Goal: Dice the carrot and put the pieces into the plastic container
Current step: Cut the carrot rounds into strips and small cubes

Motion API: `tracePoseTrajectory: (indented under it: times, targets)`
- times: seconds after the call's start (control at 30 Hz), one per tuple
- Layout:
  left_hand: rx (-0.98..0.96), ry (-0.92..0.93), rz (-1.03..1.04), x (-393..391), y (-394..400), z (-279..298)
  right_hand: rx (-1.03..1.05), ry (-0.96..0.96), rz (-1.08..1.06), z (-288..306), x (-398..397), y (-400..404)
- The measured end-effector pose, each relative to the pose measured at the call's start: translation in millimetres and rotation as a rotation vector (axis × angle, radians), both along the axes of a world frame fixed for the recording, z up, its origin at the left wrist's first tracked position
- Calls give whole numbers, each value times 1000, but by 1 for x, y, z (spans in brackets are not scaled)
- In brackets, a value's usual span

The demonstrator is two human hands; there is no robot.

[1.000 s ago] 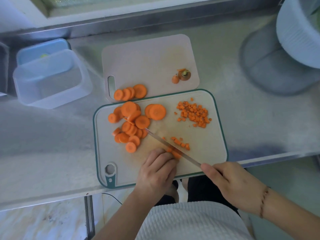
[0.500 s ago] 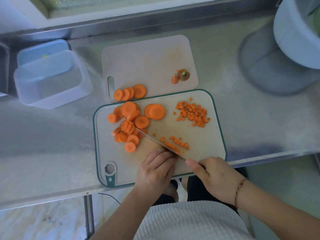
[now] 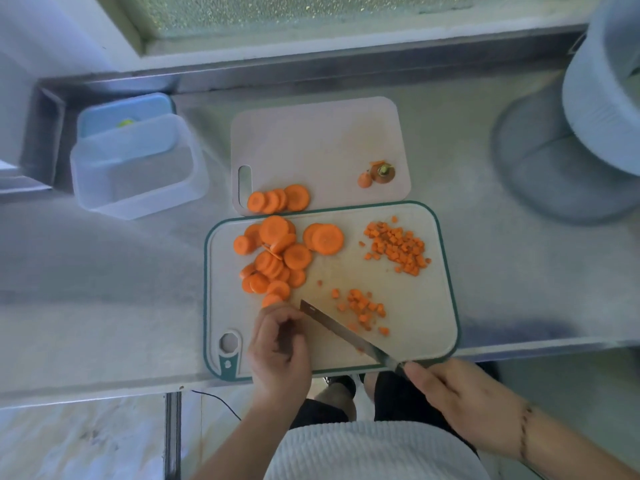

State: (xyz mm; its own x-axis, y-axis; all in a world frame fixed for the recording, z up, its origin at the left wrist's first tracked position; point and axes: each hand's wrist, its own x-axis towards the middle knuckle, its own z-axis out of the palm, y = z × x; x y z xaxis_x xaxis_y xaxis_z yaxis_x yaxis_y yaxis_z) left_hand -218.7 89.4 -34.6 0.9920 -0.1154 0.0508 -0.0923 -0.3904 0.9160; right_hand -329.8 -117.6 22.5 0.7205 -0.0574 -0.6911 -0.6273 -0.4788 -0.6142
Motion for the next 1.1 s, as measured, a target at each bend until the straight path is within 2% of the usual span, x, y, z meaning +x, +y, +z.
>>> tracePoseTrajectory:
  times: [0.2, 0.33, 0.4, 0.5, 0.57, 0.67, 0.77, 0.87, 0.93, 1.03, 1.1]
  targets:
    - [23, -52, -90, 1, 0, -3, 37, 113, -82, 5, 21, -22]
    - [50, -67, -114, 0, -2, -7, 92, 193, -323, 12, 37, -45]
    - [51, -68, -123, 0, -2, -7, 122, 198, -353, 13, 40, -52]
    - [6, 6, -84, 2, -3, -1, 98, 145, -280, 13, 39, -54]
    - [-39, 54, -22, 7, -4, 9, -42, 45, -107, 12, 35, -55]
    - [-64, -116, -105, 26, -10, 34, -320, -84, 162, 16, 23, -62]
    - [22, -409, -444, 48, -23, 52, -646, -191, 387, 25, 18, -67]
    - [326, -456, -700, 61, -45, 47, -772, -223, 473, 24, 22, -67]
    - [528, -421, -767, 65, -61, 40, -787, -284, 473, 19, 25, -70]
    - [645, -431, -826, 65, -84, 31, -799, -416, 455, 7, 28, -72]
    - [690, -456, -828, 66, -97, 27, -800, -346, 463, 2, 30, -75]
